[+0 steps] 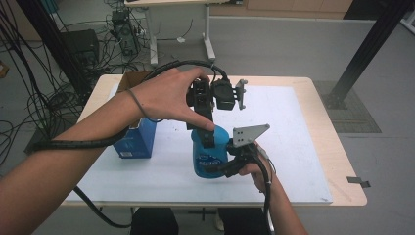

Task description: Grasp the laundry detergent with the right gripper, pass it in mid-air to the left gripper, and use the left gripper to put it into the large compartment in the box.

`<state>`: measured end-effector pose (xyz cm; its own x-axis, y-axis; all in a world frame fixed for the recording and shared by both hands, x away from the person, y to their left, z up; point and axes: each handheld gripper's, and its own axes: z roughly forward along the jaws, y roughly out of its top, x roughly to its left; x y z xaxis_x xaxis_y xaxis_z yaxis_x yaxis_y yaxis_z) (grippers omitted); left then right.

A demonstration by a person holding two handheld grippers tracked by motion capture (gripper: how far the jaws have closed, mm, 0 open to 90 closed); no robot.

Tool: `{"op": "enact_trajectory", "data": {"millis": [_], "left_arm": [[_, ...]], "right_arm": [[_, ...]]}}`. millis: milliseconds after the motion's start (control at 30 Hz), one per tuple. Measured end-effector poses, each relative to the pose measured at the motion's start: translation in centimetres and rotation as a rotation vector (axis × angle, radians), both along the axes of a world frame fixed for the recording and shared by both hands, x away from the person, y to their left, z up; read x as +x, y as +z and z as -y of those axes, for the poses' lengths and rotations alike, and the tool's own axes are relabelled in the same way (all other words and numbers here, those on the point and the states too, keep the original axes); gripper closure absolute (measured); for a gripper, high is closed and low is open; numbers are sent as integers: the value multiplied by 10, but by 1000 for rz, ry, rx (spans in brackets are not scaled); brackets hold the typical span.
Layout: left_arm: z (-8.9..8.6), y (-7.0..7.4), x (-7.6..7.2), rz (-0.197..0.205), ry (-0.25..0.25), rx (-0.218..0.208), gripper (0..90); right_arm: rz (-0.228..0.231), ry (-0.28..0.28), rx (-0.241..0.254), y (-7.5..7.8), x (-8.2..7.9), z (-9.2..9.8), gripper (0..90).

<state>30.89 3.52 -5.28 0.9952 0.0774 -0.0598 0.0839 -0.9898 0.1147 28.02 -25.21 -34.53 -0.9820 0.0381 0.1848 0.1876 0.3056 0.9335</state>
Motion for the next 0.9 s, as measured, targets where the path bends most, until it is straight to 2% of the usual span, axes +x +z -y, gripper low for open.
{"op": "enact_trajectory", "data": {"millis": [200, 500, 900], "left_arm": [[1, -4, -1, 0, -10, -7, 45], [7, -13, -3, 0, -15, 20, 47], [9, -24, -5, -4, -24, 33, 56]], "right_arm": [[1, 1, -1, 2, 0, 0, 417], [4, 4, 1, 4, -1, 0, 417], [12, 10, 1, 8, -1, -3, 416]]}}
